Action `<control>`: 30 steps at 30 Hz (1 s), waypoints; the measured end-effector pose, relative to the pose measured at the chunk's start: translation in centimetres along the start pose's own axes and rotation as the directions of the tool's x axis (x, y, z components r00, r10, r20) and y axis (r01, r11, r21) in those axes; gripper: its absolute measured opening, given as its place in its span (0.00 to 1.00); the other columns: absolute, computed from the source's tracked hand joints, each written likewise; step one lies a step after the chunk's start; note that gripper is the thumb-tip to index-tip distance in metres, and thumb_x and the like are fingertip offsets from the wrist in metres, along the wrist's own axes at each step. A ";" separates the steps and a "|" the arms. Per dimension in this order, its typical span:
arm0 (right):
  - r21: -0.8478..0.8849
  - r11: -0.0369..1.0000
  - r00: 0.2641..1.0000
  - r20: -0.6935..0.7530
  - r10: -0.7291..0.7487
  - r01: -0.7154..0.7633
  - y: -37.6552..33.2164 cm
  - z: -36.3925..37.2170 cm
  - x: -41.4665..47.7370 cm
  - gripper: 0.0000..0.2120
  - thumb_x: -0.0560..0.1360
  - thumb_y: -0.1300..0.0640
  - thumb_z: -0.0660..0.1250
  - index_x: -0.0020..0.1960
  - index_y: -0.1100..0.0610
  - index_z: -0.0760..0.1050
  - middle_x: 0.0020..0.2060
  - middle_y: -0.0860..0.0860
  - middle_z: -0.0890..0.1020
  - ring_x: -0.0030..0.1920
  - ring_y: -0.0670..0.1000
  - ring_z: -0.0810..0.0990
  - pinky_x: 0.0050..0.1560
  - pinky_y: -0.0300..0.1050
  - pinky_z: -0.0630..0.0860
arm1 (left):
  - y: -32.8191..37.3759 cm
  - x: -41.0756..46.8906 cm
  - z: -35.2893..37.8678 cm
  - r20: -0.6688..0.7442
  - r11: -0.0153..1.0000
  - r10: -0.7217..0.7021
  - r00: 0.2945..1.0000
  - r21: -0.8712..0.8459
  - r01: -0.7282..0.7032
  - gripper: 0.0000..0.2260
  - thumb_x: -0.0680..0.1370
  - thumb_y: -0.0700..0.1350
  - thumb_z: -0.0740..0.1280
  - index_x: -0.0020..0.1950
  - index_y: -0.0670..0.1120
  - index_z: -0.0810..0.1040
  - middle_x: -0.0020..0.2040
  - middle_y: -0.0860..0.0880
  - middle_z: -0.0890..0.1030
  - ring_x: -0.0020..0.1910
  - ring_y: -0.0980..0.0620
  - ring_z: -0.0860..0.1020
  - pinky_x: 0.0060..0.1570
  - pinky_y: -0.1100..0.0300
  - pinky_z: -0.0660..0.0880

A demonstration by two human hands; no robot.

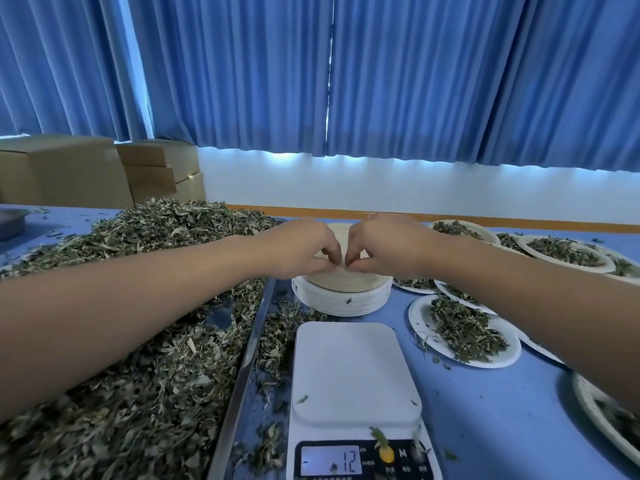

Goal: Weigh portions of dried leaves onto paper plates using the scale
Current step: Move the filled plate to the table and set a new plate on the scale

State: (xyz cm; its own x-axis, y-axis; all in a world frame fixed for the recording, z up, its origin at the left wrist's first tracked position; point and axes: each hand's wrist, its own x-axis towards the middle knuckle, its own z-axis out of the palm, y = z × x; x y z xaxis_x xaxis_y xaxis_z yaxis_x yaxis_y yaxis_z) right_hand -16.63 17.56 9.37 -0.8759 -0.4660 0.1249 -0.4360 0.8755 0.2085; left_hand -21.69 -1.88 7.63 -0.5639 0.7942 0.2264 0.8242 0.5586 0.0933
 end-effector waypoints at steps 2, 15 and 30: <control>-0.005 1.000 1.000 -0.001 -0.005 0.005 -0.1 0.0 -0.1 0.08 0.80 0.45 0.66 0.52 0.39 0.84 0.47 0.43 0.84 0.52 0.51 0.79 0.51 0.53 0.79 | 0.0 0.1 0.1 -0.001 1.000 0.008 1.000 -0.013 -0.008 0.08 0.80 0.46 0.69 0.57 0.49 0.86 0.56 0.55 0.84 0.50 0.59 0.76 0.45 0.81 0.60; -0.080 0.995 0.998 0.006 -0.059 0.059 -0.8 -0.4 -0.4 0.10 0.80 0.45 0.64 0.54 0.42 0.84 0.50 0.44 0.83 0.52 0.52 0.79 0.50 0.50 0.78 | -0.3 0.0 0.4 -0.018 0.999 0.015 1.000 -0.037 -0.015 0.08 0.79 0.46 0.70 0.56 0.50 0.86 0.54 0.54 0.85 0.50 0.59 0.76 0.47 0.83 0.61; -0.263 0.959 0.991 -0.055 -0.120 0.102 -0.6 -3.2 -1.0 0.19 0.81 0.41 0.55 0.55 0.46 0.82 0.55 0.46 0.79 0.50 0.54 0.80 0.45 0.48 0.75 | -0.5 0.8 -1.9 -0.113 0.997 0.074 0.991 -0.012 -0.076 0.06 0.79 0.49 0.70 0.52 0.52 0.86 0.46 0.57 0.84 0.42 0.67 0.75 0.47 0.75 0.65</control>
State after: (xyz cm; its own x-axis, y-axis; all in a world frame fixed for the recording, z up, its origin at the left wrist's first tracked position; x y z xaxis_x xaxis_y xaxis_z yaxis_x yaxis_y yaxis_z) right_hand -14.78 17.08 12.27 -0.8046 -0.5741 0.1519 -0.4529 0.7587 0.4682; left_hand -22.48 -2.00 9.65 -0.4920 0.8011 0.3409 0.8651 0.4940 0.0877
